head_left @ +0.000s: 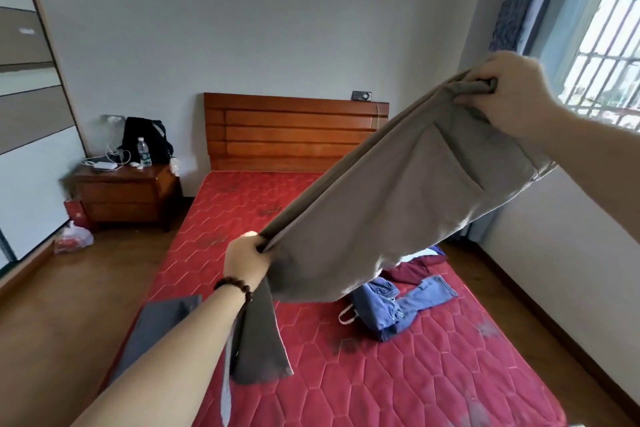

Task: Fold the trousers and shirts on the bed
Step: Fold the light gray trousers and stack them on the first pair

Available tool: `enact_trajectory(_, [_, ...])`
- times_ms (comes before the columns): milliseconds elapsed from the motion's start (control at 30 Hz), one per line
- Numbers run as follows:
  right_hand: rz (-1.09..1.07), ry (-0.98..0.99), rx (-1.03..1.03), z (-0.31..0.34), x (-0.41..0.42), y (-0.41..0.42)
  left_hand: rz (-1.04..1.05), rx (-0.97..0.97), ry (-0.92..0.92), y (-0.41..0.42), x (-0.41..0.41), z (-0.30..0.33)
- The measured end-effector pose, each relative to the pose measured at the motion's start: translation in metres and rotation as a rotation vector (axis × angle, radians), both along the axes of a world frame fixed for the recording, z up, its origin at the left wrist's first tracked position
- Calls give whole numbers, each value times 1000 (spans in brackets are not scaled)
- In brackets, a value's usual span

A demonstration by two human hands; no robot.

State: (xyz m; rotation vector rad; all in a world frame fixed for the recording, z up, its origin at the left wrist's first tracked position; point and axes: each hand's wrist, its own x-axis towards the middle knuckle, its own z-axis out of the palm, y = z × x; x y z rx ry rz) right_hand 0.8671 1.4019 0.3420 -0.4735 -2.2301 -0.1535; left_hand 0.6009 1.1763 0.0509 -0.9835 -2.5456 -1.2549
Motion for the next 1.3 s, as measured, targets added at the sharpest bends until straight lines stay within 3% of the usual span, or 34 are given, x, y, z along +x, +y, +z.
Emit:
enact_trajectory(67, [-41, 42, -18, 1, 20, -9, 4, 125, -9, -26, 25, -5])
enact_trajectory(167, [-81, -61, 20, 4, 29, -29, -128, -67, -22, -55, 46, -22])
enact_trajectory(233, [-89, -114, 74, 5, 26, -45, -91, -84, -25, -73, 51, -33])
enact_trajectory(300, [-56, -137, 100, 7, 21, -61, -89, -127, -99, -85, 63, -42])
enact_trajectory(400, [49, -290, 139, 3, 8, -88, -234, -343, -135, -88, 84, -43])
enact_trajectory(567, [302, -504, 131, -21, -20, -139, -496, 110, -206, -65, 125, 49])
enact_trajectory(633, [388, -540, 105, -36, -28, -154, -525, 288, -156, -58, 139, 96])
enact_trajectory(733, [475, -578, 93, -52, -32, -168, -492, 357, -74, -56, 143, 138])
enact_trajectory(800, [513, -580, 31, -59, -32, -170, -464, 332, -117, -53, 138, 142])
enact_trajectory(900, [541, -456, -58, -65, -24, -165, -451, 321, -195, -52, 133, 135])
enact_trajectory(1000, [371, -104, -58, -80, -7, -140, -456, 443, -298, -55, 128, 133])
enact_trajectory(1067, [183, 156, -221, -98, 11, -116, -474, 550, -386, -58, 122, 133])
enact_trajectory(1133, [92, 306, -568, -123, 25, -97, -495, 612, -438, -59, 118, 133])
enact_trajectory(1167, [149, 311, -806, -138, 28, -91, -501, 638, -463, -59, 118, 134])
enact_trajectory(1233, [474, 258, -1283, -169, 28, -91, -513, 699, -534, -61, 119, 135])
enact_trajectory(1300, [674, 218, -1506, -188, 20, -93, -507, 731, -580, -64, 119, 137])
